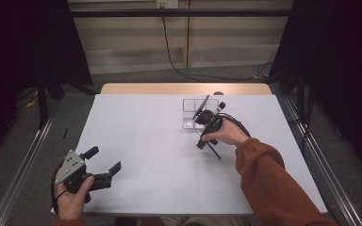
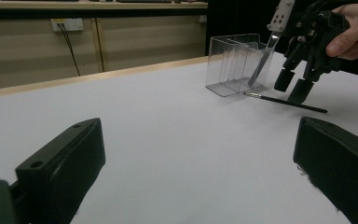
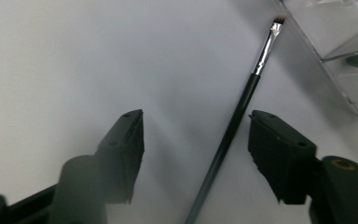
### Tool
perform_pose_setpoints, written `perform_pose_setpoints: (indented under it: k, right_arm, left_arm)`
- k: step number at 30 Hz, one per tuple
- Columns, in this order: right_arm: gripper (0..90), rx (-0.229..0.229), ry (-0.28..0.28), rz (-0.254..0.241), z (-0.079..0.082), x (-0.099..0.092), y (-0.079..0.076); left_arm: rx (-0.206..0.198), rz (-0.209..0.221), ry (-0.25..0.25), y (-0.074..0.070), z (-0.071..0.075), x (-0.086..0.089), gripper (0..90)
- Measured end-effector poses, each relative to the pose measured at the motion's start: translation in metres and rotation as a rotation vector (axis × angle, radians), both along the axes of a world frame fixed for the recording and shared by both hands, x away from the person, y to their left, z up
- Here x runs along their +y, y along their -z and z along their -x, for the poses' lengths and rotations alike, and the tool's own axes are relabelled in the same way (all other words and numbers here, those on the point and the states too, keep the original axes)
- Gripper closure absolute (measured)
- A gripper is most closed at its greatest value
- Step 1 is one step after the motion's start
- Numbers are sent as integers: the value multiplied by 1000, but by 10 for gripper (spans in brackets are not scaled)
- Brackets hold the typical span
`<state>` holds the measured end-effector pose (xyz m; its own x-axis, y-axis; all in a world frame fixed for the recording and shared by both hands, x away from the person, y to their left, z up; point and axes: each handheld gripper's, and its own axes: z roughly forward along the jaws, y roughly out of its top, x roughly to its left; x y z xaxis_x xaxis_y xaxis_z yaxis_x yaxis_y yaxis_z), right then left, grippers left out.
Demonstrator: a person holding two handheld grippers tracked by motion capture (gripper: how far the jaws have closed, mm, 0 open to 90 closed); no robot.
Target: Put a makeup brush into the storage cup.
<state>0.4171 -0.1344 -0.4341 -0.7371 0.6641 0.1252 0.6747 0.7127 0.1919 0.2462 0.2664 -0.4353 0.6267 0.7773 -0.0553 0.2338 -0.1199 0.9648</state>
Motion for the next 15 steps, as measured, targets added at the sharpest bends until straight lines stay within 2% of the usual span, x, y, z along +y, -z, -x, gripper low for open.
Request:
perform_pose_setpoints:
  k: [2, 3, 5, 8, 15]
  right_arm:
    - [419, 11, 24, 16, -2, 0, 1]
    - [436, 0, 18, 24, -3, -1, 2]
    - [451, 9, 43, 18, -5, -1, 4]
    - [505, 14, 39, 42, -8, -2, 6]
    - [603, 24, 82, 61, -11, -1, 10]
  left_arm:
    - [-1, -2, 1, 0, 0, 0, 22]
    - [-1, -2, 1, 0, 0, 0, 22]
    - [0, -3, 1, 0, 0, 0, 22]
    - [0, -3, 0, 0, 0, 0, 22]
    - [2, -6, 4, 0, 0, 0, 22]
